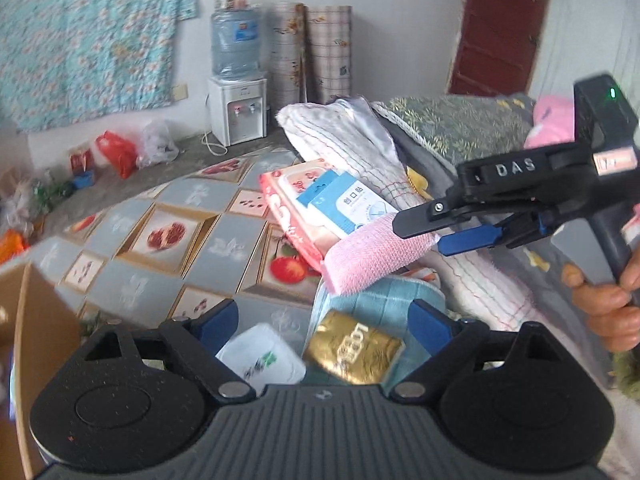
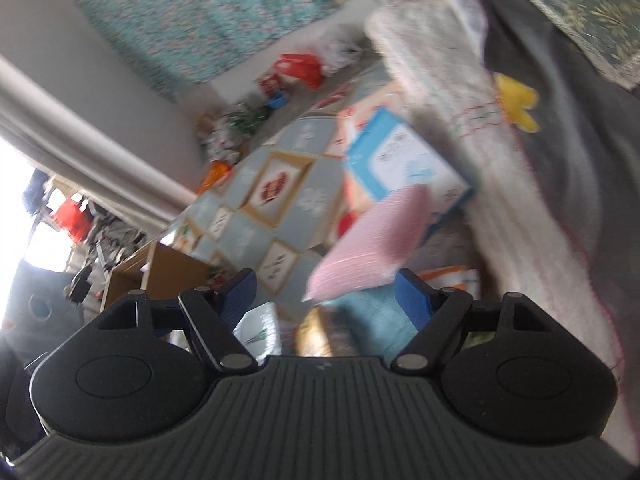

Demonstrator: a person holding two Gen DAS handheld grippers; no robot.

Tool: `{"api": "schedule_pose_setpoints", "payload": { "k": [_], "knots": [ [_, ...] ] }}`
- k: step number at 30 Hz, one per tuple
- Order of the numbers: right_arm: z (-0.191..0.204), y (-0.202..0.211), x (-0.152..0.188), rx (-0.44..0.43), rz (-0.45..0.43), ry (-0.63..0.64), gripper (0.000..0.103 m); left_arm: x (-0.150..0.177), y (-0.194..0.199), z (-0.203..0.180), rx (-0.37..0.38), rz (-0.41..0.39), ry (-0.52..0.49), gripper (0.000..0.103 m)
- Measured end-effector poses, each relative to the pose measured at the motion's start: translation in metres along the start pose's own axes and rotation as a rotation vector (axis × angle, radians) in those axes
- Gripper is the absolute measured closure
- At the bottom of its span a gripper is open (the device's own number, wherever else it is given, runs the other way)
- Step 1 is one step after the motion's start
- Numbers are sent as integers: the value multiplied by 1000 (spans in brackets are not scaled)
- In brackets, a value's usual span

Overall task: Organize soft objects
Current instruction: 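Reach the right tool to the pink mesh sponge and grasp it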

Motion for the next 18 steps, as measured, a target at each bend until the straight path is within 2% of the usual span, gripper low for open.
{"api": "schedule_pose_setpoints", "payload": {
  "k": [3, 6, 11, 12, 14, 16, 18],
  "knots": [
    [-13, -9, -11, 27, -1, -30, 28, -6, -29, -12, 2, 34, -57, 11],
    [-24, -23, -22, 39, 30, -60, 28, -11, -56, -17, 14, 77, -62, 13],
    [-37, -48, -35, 27, 90, -102, 38, -16, -91, -26, 8, 119, -92, 15],
    [-39, -53, -37, 20, 101, -104, 41, -17, -96, -27, 10, 124, -94, 17],
    [-41, -62, -38, 8, 120, -112, 56, -19, -104, -28, 7, 138, -98, 22],
    [-42, -69, -38, -2, 122, -108, 61, -21, -112, -30, 12, 155, -100, 29],
    [-40, -69, -37, -14, 102, -89, 63, -20, -117, -31, 20, 177, -91, 43]
  ]
}}
Point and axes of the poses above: each gripper's, at about its wrist camera, not at the fingertips, and y roughly against the way its jaws point, z to its left, x to its underside, the point moved 2 cm from there along -y, roughly the way its jaws point
